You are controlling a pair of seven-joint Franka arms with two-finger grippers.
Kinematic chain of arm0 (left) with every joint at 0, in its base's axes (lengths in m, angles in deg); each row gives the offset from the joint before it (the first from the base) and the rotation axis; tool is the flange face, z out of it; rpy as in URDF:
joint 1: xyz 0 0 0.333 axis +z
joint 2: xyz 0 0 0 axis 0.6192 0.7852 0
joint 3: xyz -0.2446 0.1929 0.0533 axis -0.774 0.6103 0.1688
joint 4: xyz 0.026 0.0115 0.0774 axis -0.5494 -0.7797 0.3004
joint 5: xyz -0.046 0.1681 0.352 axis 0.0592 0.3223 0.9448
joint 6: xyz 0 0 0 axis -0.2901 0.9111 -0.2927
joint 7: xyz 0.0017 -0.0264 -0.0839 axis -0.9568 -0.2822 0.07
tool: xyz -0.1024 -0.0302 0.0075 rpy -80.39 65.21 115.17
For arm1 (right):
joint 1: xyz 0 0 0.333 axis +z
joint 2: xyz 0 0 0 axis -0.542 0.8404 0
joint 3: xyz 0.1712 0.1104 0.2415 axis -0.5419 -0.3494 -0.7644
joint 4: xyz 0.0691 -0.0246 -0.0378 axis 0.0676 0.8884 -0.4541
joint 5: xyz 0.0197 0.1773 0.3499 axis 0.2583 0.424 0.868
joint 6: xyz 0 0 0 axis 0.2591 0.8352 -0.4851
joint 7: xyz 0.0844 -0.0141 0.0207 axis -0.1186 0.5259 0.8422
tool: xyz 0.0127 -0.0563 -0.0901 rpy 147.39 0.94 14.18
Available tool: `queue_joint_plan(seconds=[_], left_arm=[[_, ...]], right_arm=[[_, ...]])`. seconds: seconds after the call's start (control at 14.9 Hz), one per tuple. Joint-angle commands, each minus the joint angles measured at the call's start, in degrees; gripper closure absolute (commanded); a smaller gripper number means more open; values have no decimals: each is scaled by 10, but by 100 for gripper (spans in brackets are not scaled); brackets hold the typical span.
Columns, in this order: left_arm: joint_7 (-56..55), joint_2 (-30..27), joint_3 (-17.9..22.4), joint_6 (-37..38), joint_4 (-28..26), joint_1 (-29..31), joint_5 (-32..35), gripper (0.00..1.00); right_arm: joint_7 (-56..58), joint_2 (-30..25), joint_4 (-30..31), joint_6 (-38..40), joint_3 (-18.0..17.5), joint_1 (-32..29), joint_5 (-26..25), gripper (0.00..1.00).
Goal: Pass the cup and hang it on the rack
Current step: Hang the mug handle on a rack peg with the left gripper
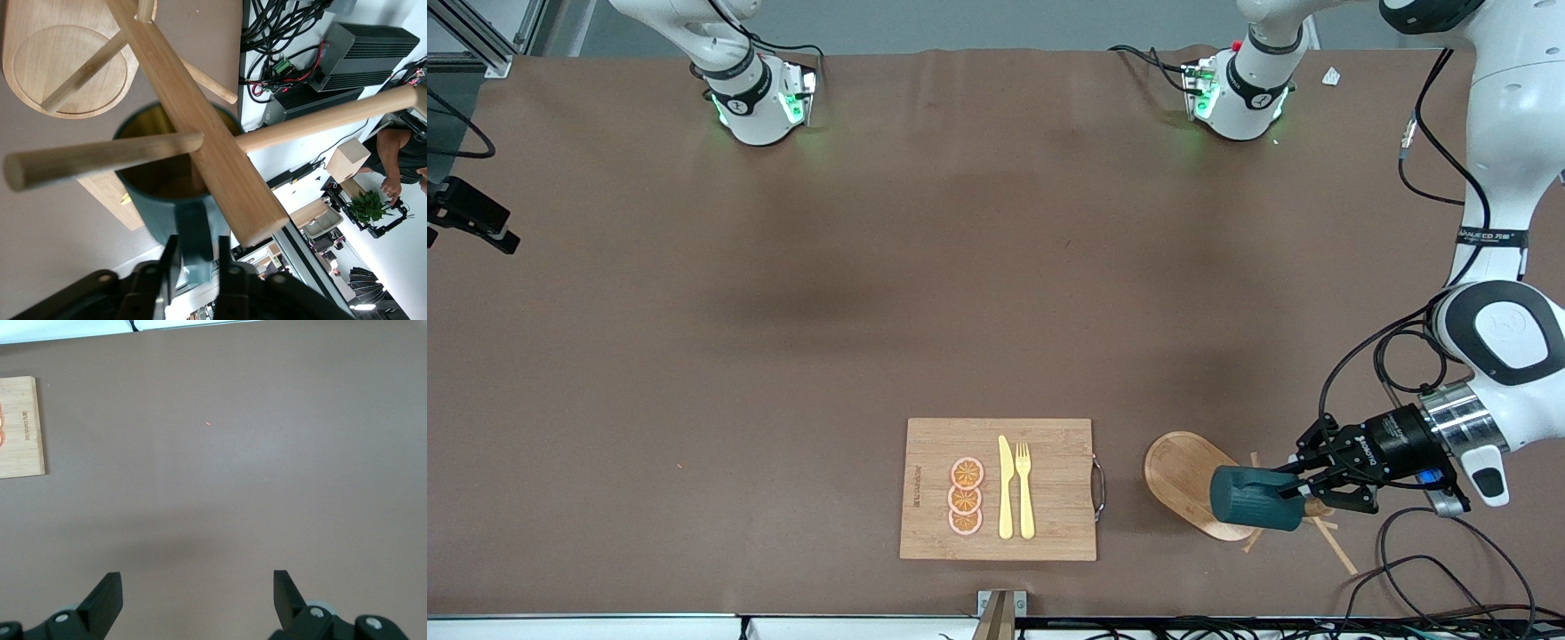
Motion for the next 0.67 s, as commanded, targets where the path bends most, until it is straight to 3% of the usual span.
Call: queue_joint_plan(seconds=[0.0, 0.34, 0.61], left_arm=[[8, -3, -4, -3, 1, 2, -13, 0], [-8, -71, -8, 30, 1, -5, 27, 0], [-6, -139, -15, 112, 2, -35, 242, 0]], right_arm=[[0, 4, -8, 6, -5, -11, 5, 0], [0, 4, -8, 7, -5, -11, 5, 0], [0, 4, -8, 7, -5, -11, 5, 0]])
